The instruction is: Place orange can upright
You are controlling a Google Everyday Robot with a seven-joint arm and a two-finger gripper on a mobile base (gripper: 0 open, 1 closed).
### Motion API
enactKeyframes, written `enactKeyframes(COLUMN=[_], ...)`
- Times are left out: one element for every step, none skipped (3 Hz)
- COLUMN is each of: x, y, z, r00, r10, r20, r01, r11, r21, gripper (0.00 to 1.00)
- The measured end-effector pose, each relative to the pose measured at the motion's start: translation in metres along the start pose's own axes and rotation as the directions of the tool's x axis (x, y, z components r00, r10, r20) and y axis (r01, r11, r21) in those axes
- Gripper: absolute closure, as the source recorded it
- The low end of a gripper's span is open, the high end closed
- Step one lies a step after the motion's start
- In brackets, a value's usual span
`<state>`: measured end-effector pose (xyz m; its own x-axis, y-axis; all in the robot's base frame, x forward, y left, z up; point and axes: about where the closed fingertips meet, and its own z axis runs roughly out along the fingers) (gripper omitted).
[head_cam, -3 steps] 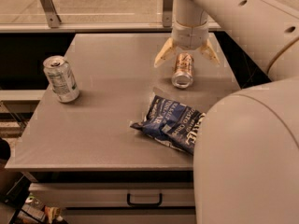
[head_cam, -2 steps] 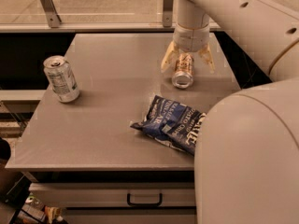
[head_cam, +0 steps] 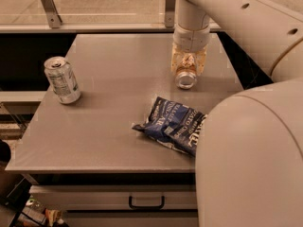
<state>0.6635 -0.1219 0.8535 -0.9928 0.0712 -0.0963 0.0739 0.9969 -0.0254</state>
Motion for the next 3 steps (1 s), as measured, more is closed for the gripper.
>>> enactKeyframes(x=[-0.0035,-0.0064,-0.0092], y=[0.0018,0.0033,0.0042], z=[0.0021,0.0042,0.0051], r00=[1.000,1.000,0.999], r10=[0.000,-0.001,-0.001], r20=[0.011,0.019,0.032], r01=[0.000,0.001,0.002], r11=[1.0000,1.0000,0.9999], r21=[-0.005,-0.010,-0.013], gripper=[0.86,1.00,1.00])
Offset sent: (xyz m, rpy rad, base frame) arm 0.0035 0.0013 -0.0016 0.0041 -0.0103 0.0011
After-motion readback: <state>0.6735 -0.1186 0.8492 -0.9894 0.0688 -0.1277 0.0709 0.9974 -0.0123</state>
